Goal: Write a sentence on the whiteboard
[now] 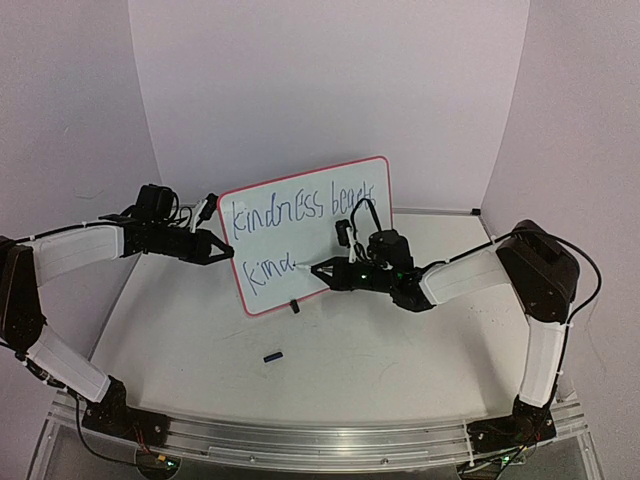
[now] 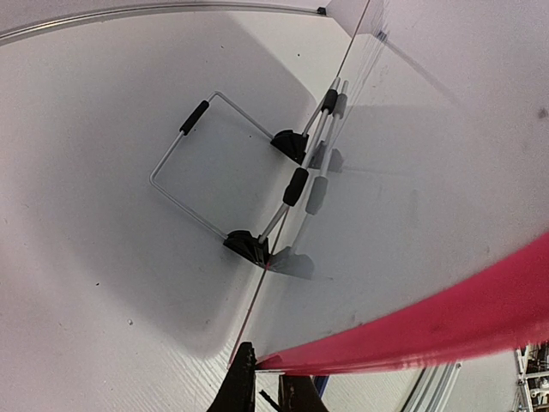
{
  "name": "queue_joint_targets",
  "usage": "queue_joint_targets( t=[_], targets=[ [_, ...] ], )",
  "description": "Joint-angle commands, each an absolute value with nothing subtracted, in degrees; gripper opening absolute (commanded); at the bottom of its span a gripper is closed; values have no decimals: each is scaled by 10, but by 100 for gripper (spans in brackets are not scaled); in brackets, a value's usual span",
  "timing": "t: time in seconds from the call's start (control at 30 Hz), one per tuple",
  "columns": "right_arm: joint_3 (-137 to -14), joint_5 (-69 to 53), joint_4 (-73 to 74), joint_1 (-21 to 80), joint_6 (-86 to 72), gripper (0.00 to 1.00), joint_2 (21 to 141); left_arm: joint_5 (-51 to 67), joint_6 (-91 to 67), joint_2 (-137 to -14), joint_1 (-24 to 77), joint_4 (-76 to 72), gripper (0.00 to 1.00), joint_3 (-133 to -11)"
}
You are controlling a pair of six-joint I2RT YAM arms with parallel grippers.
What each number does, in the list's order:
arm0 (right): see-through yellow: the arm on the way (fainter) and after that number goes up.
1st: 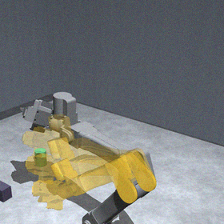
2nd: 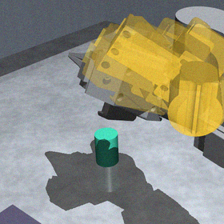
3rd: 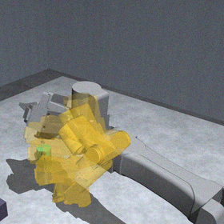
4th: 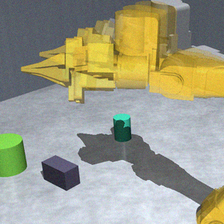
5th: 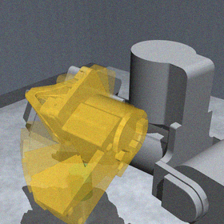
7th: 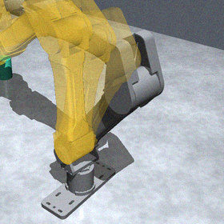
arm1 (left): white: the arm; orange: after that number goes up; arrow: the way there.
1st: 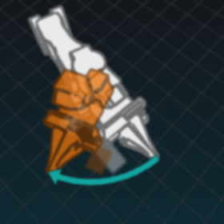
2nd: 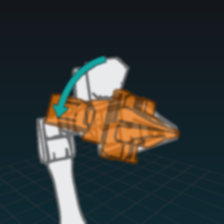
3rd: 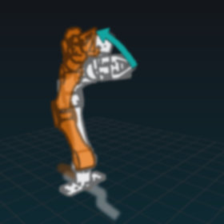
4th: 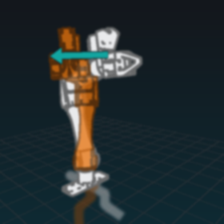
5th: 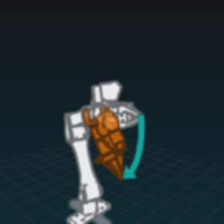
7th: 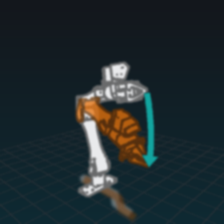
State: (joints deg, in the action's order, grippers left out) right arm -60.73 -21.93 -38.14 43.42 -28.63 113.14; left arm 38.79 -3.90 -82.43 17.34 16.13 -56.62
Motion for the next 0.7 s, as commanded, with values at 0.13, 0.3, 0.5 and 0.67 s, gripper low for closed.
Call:
queue_joint_targets(
  t=[0.13,0.3,0.5,0.67],
  targets=[
    [-616,-191,-420,432,-291,0,1090,362,-4,-817,181,184,0,-581],
    [-613,-180,-423,432,-291,0,1085,361,-5,-817,182,184,0,-581],
    [-602,-162,-423,431,-293,0,1089,361,-5,-817,183,184,0,-581],
    [-590,-156,-423,430,-301,0,1099,361,-4,-817,183,185,0,-581]
  ],
)
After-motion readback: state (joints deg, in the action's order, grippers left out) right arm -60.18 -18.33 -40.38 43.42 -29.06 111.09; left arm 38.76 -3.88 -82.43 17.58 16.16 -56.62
